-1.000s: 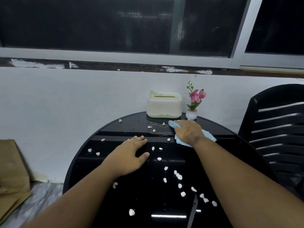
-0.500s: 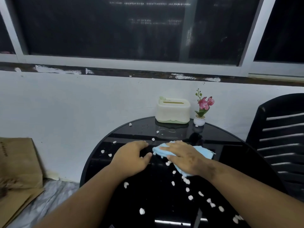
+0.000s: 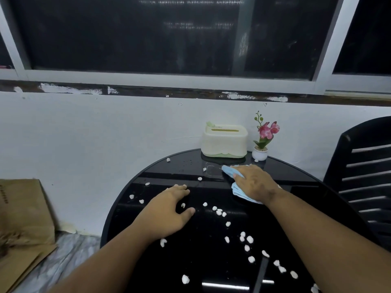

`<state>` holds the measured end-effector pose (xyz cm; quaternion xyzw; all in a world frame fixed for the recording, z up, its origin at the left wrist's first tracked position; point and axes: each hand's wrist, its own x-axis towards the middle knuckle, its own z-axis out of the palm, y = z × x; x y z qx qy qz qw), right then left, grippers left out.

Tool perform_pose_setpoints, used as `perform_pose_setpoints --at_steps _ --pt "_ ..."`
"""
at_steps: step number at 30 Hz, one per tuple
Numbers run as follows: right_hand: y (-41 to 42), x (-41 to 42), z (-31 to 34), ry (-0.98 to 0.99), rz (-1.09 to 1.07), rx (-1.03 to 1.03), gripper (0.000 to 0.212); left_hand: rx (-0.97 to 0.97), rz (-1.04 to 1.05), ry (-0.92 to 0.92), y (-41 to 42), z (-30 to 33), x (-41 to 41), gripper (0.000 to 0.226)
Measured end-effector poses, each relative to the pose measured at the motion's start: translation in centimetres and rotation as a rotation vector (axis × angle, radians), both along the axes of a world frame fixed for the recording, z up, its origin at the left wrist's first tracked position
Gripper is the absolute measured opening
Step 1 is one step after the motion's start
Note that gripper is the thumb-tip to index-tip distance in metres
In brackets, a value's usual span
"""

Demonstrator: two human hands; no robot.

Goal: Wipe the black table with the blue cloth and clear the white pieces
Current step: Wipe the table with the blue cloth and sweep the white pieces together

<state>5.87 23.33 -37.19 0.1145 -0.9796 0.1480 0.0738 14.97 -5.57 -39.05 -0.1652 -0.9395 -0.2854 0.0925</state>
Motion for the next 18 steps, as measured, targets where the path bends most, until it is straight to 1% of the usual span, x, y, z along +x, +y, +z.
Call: perform_pose_setpoints --at_steps 3,6,10,14,18 --pt "-2.5 -1.6 0.4 0.042 -0.118 0.027 0.039 0.001 0.001 0.011 0.0 0.0 -0.1 0.063" --pt "-4.8 -2.6 0.5 0.047 -0.094 0.021 0.04 -0.006 -0.004 0.001 -0.1 0.0 -0.3 0.065" --pt "-6.5 -2.4 0.1 -0.002 0.106 0.051 0.048 -0.016 -0.007 -0.007 -0.2 0.1 -0.1 0.07" --pt "-6.9 1.5 1.2 -0.005 0.324 0.052 0.043 -0.032 0.002 0.001 -0.1 0.3 0.3 0.072" --pt "-5.5 5.4 1.6 -0.03 0.441 0.01 0.04 -0.045 0.001 0.008 -0.1 0.2 0.6 0.07"
